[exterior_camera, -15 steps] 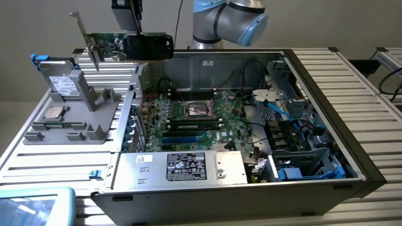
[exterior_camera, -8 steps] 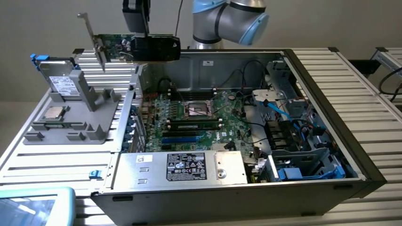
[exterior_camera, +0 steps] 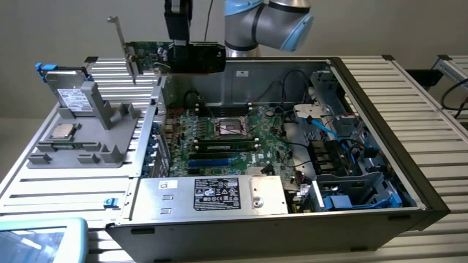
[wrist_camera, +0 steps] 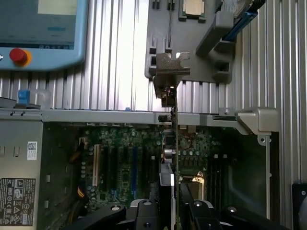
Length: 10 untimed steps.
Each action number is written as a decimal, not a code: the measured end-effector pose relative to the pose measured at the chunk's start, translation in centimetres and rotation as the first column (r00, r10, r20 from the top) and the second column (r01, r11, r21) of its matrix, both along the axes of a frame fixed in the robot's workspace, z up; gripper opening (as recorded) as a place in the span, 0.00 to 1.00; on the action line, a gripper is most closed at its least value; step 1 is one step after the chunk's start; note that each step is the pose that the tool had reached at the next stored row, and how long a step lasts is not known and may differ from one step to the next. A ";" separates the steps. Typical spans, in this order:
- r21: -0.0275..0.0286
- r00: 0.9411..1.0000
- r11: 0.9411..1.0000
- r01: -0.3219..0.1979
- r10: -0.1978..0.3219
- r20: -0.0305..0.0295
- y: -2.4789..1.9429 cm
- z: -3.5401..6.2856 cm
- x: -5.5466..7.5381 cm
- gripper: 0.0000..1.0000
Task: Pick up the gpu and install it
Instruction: 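Pick up the gpu and move the gpu toward the slot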
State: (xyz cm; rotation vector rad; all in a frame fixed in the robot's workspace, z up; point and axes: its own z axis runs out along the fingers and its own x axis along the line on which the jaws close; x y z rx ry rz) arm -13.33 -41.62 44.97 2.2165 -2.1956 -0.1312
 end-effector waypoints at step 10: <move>0.000 1.000 1.000 -0.001 0.001 0.000 -0.19 0.00 1.4 0.27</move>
